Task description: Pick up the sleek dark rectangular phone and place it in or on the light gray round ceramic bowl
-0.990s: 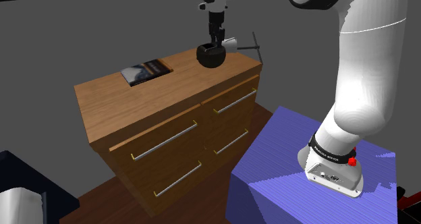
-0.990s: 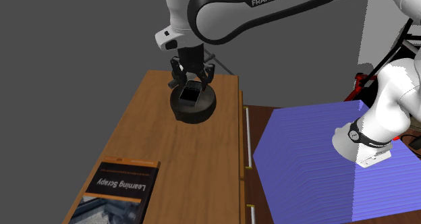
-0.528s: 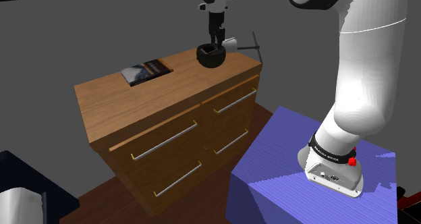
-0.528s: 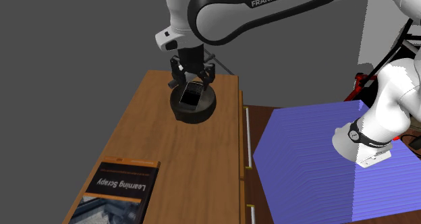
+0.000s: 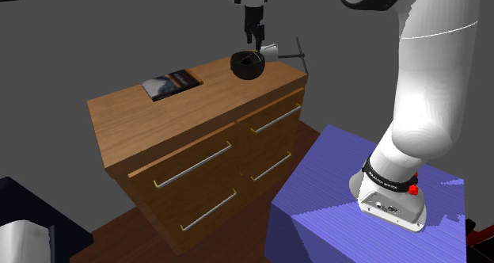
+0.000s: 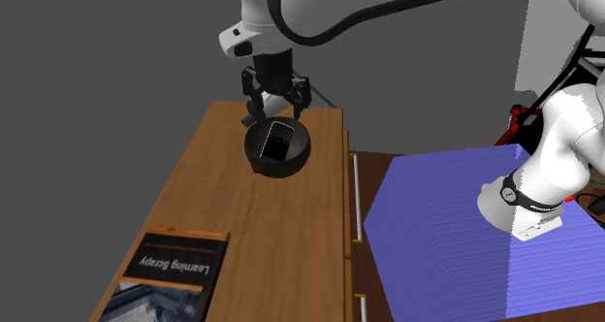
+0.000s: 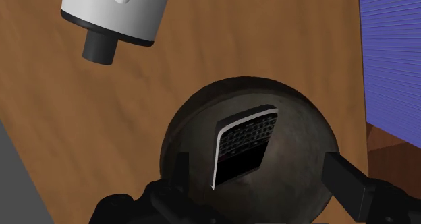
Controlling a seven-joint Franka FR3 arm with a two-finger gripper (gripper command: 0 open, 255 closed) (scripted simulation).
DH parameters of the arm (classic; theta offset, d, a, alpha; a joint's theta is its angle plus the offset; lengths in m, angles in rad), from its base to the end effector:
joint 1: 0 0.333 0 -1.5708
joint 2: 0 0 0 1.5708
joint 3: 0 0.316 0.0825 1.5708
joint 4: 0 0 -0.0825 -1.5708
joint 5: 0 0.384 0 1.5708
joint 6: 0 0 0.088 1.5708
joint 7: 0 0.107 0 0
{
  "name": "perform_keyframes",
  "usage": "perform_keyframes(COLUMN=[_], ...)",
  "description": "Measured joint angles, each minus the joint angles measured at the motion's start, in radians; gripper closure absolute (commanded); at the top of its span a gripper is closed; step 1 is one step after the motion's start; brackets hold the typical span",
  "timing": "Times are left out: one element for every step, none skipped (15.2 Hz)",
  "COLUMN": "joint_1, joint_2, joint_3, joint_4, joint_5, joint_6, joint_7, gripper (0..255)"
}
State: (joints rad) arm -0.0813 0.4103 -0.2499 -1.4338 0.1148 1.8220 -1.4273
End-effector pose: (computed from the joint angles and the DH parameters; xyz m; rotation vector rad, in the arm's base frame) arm 0.6523 -0.1863 0.4634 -2.6765 -1.6162 -0.0053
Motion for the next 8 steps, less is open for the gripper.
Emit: perform_keyframes(joint_1=[0.000, -0.001, -0.002, -0.002, -0.003, -0.003, -0.003, -0.003], joint_2=[-0.001, -0.001, 0.000, -0.002, -0.002, -0.002, -0.001, -0.001], joint_3=[0.000, 0.000, -0.001, -0.001, -0.001, -0.001, -0.001, -0.001], joint_4=[0.022, 0.035, 0.046, 0.048, 0.051, 0.052, 0.053, 0.053], joint_5=[-0.001, -0.001, -0.001, -0.001, -0.001, -0.001, -0.001, -0.001], joint_6=[-0.022, -0.035, -0.046, -0.050, -0.053, -0.054, -0.055, -0.055], joint_7=[0.003, 0.002, 0.002, 0.003, 0.002, 0.002, 0.002, 0.002], gripper=[0, 0, 0, 0, 0, 0, 0, 0])
